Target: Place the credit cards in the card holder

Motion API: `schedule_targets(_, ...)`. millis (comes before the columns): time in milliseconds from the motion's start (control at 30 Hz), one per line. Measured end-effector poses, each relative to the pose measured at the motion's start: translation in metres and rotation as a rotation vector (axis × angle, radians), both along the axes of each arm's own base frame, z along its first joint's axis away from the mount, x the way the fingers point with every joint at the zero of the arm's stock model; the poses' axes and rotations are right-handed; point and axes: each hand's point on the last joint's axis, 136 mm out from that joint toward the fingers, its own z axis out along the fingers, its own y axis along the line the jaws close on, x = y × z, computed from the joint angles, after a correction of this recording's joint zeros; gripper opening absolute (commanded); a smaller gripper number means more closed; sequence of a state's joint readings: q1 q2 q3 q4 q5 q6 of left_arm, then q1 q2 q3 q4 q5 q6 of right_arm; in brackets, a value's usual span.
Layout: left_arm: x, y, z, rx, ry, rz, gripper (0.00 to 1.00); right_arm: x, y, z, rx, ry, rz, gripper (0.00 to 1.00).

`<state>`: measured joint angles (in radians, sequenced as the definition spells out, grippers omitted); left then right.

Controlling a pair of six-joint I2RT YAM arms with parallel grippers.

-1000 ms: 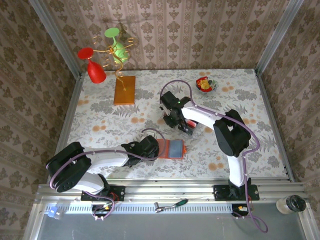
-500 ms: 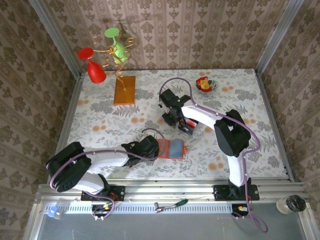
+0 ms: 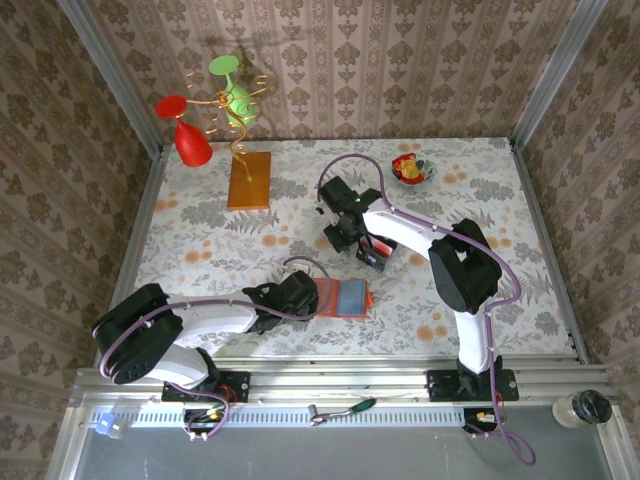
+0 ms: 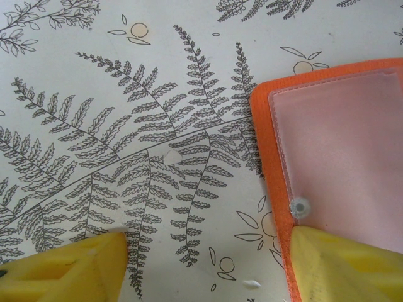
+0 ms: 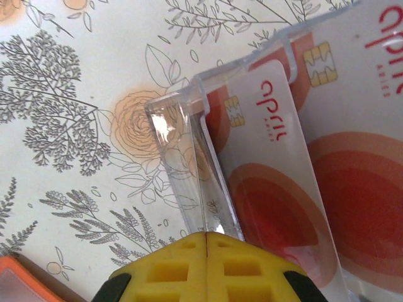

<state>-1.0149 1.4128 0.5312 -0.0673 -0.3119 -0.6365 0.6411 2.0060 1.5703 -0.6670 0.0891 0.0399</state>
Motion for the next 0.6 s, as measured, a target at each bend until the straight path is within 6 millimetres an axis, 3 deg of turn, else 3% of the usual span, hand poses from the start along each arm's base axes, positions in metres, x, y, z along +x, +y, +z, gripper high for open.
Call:
schedule_targets(200, 0.000, 0.000, 0.000, 0.000, 0.000, 0.000, 0.70, 0.001, 0.010, 0.018, 0.030, -0.025, 0.026, 0.00)
schedule_targets(400, 0.000, 0.000, 0.000, -0.004, 0.001, 0.011, 0.70, -0.014, 0.022, 0.059, 0.094, -0.072, 0.052, 0.00)
schedule_targets(500, 0.000, 0.000, 0.000, -0.009, 0.002, 0.017, 0.70, -0.028, 0.024, 0.079, 0.157, -0.081, 0.044, 0.00)
schedule_targets(600, 0.000, 0.000, 0.001, -0.012, 0.002, 0.019, 0.70, -0.051, 0.019, 0.086, 0.206, -0.061, 0.029, 0.00)
